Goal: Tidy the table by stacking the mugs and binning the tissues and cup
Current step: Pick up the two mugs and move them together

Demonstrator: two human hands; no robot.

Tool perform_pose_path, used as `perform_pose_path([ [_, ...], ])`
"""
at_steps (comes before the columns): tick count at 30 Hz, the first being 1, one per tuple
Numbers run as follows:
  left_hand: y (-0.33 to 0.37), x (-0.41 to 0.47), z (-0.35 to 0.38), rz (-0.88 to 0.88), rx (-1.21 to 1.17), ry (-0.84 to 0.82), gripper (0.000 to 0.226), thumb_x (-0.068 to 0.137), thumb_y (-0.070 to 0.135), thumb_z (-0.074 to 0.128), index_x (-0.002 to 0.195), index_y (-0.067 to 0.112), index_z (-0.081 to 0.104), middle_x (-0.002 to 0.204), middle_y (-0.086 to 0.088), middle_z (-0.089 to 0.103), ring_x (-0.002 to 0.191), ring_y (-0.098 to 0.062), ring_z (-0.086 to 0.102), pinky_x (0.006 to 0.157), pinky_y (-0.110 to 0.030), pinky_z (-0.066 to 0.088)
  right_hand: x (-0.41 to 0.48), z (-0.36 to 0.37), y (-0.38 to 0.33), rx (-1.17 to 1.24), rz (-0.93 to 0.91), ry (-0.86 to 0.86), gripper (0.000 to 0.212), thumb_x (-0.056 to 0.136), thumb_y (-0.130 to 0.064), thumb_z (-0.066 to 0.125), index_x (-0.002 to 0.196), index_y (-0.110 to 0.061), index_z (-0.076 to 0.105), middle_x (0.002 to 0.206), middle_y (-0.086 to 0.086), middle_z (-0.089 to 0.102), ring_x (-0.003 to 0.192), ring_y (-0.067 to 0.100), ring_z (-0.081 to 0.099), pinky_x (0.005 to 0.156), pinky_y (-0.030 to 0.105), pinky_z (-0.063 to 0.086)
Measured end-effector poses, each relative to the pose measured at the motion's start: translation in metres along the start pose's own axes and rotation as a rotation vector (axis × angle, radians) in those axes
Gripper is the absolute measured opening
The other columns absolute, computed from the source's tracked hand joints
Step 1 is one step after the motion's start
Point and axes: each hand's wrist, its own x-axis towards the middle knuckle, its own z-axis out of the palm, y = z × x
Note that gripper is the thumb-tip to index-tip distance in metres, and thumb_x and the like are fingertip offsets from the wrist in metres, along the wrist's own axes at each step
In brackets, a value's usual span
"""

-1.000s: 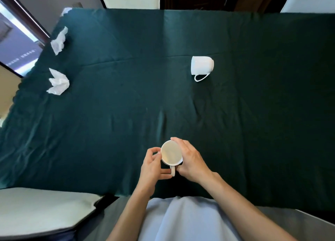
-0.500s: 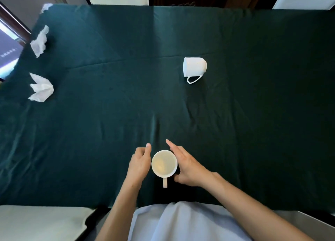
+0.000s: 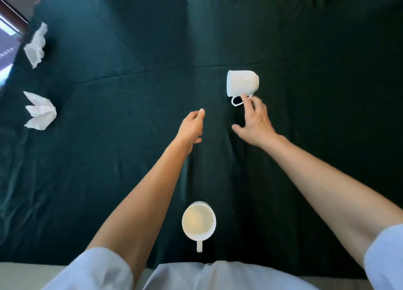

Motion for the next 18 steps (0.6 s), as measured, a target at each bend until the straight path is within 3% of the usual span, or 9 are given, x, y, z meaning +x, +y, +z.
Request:
perform_pose_path([
  [4, 0.038, 0.028, 0.015, -0.011, -0.014, -0.034, 0.051, 0.106, 0.054, 0.039, 0.150, 0.030, 0.048, 0.092, 0.015, 0.050, 0.113, -0.025, 0.062, 0.105, -0.046, 0.054, 0.051, -0.011, -0.013, -0.087, 0.024, 0.088, 0.103, 0.081, -0.039, 0.079, 0.161, -0.019, 0.016, 0.165, 0.017, 0.014, 0.149, 0.041, 0.018, 0.115, 0.052, 0.035],
  [10, 0.063, 0.064, 0.031, -0.093, -0.034, -0.063, 0.058, 0.105, 0.058, 0.037, 0.158, 0.035, 0.037, 0.126, 0.010, 0.047, 0.124, -0.027, 0.059, 0.107, -0.047, 0.053, 0.100, -0.004, -0.018, -0.255, 0.021, 0.058, 0.112, 0.076, -0.057, 0.079, 0.161, -0.024, 0.015, 0.163, 0.018, 0.020, 0.150, 0.041, 0.019, 0.120, 0.054, 0.023],
  [13, 0.069, 0.078, 0.037, -0.086, -0.054, -0.081, 0.059, 0.105, 0.058, 0.037, 0.158, 0.034, 0.038, 0.131, 0.007, 0.048, 0.125, -0.027, 0.058, 0.108, -0.048, 0.052, 0.116, 0.000, -0.018, -0.340, 0.015, 0.069, 0.111, 0.075, -0.053, 0.081, 0.160, -0.026, 0.016, 0.160, 0.019, 0.024, 0.147, 0.041, 0.023, 0.117, 0.055, 0.025],
  [18, 0.078, 0.092, 0.047, -0.085, -0.129, -0.101, 0.060, 0.105, 0.058, 0.038, 0.158, 0.030, 0.039, 0.157, -0.002, 0.048, 0.122, -0.030, 0.063, 0.105, -0.046, 0.055, 0.136, -0.004, -0.019, -0.398, 0.071, 0.086, 0.098, 0.074, -0.038, 0.084, 0.154, -0.031, 0.028, 0.152, 0.015, 0.036, 0.136, 0.039, 0.035, 0.103, 0.053, 0.035],
])
